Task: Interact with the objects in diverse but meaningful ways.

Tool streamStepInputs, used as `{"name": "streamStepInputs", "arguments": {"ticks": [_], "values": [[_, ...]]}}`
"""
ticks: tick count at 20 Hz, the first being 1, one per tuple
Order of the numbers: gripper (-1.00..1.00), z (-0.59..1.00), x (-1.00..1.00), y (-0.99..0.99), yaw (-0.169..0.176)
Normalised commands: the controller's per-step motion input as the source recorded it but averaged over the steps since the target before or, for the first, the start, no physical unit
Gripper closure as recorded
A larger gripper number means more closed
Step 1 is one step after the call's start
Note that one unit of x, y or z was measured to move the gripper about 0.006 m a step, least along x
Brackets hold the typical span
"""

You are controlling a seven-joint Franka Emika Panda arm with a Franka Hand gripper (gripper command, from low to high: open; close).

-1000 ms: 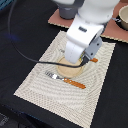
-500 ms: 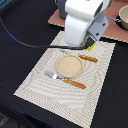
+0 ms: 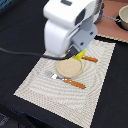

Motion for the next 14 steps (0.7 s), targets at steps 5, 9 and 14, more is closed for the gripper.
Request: {"name": "streamStepInputs", "arguments": {"ticks": [5, 9, 14], "values": [[1.00, -0.55, -0.24, -0.52, 0.009], [1.00, -0.65, -0.28, -0.36, 0.010], [1.00, -0.53, -0.49, -0.05, 0.000]]}}
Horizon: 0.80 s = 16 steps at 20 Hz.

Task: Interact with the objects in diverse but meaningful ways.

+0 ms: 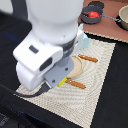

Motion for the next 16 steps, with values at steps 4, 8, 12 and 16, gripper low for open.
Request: {"name": "streamStepInputs", "arguments": {"ticks": [4, 8, 12, 16], "values": [[1.00, -0.47, -0.38, -0.04, 0.000], [1.00, -0.44, -0.58, -0.03, 0.000], [1.00, -0.28, -0.70, 0.00, 0.000], [1.00, -0.30, -0.78, 0.00, 0.000]]}}
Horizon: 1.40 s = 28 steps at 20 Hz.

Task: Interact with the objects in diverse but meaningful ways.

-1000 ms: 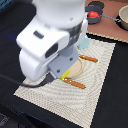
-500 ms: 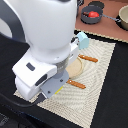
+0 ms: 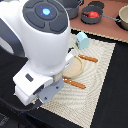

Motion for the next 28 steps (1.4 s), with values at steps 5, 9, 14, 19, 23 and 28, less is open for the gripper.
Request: {"name": "streamStepInputs", "arguments": {"ticks": [5, 9, 14, 19, 23, 28], "values": [[-1.00, -0.35, -0.73, 0.00, 0.000], [-1.00, -0.20, -0.47, 0.00, 0.000], [-1.00, 0.13, -0.21, 0.03, 0.010], [-1.00, 0.90, -0.12, 0.06, 0.003], [-1.00, 1.00, 0.02, 0.29, 0.009], [-1.00, 0.65, 0.33, 0.52, 0.059]]}}
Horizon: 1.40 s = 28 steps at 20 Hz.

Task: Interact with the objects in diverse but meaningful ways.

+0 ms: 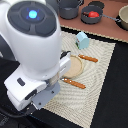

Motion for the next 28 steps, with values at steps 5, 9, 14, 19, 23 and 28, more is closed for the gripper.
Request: {"name": "streamStepInputs", "arguments": {"ticks": [5, 9, 14, 19, 23, 28], "values": [[-1.00, 0.28, 0.40, 0.66, 0.049], [-1.00, 0.12, 0.48, 0.65, 0.010], [-1.00, 0.00, 0.48, 0.65, 0.000], [-1.00, -0.02, 0.20, 0.60, 0.012], [-1.00, -0.05, 0.00, 0.20, 0.004], [-1.00, 0.00, 0.00, 0.00, 0.000]]}}
